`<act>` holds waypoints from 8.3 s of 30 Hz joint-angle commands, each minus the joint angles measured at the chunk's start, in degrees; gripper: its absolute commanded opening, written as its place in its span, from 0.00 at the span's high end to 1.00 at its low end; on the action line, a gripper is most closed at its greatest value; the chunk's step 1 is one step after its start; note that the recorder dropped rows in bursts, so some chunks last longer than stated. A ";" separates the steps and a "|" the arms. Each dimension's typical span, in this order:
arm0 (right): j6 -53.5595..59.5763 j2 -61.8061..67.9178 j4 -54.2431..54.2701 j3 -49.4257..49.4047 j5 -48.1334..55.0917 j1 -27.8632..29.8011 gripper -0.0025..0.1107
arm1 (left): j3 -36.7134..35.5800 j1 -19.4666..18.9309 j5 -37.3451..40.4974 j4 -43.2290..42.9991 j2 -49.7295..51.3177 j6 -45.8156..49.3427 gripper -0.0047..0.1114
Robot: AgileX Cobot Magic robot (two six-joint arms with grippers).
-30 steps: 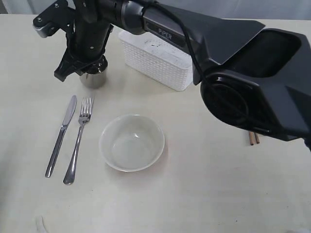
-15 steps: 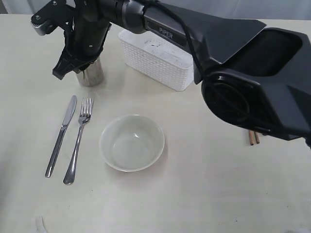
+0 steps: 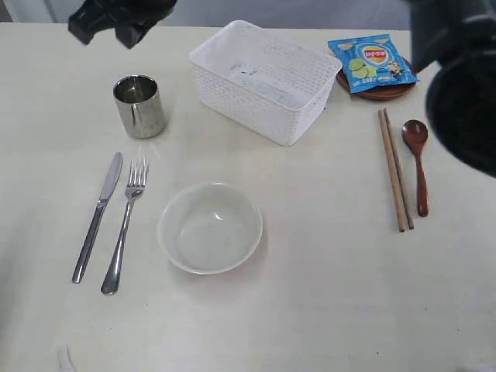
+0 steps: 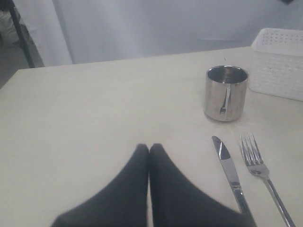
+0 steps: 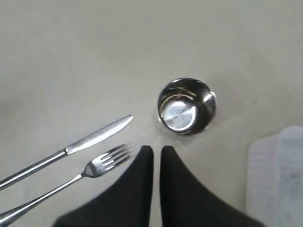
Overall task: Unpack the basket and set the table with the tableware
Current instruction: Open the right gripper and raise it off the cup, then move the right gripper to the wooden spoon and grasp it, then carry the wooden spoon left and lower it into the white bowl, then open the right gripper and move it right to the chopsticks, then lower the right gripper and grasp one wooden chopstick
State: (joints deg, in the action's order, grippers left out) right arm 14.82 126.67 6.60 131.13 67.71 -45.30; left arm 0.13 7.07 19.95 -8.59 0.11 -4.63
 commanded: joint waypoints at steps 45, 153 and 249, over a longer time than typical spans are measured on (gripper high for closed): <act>-20.14 -11.30 -1.44 -60.95 -18.32 44.54 0.72 | -0.13 0.29 -0.03 0.09 -0.11 -0.13 0.96; -9.66 -12.39 0.64 -47.24 1.91 -10.94 0.95 | -0.13 0.29 -0.03 -0.17 -0.11 -0.13 0.96; -15.68 -2.40 1.87 -53.34 -15.89 38.26 0.97 | -0.13 0.29 -0.03 0.20 -0.11 -0.13 0.96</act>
State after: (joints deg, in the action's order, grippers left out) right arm -2.34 122.26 8.29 78.46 53.10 -6.95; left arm 0.13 7.07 19.95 -8.59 0.11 -4.63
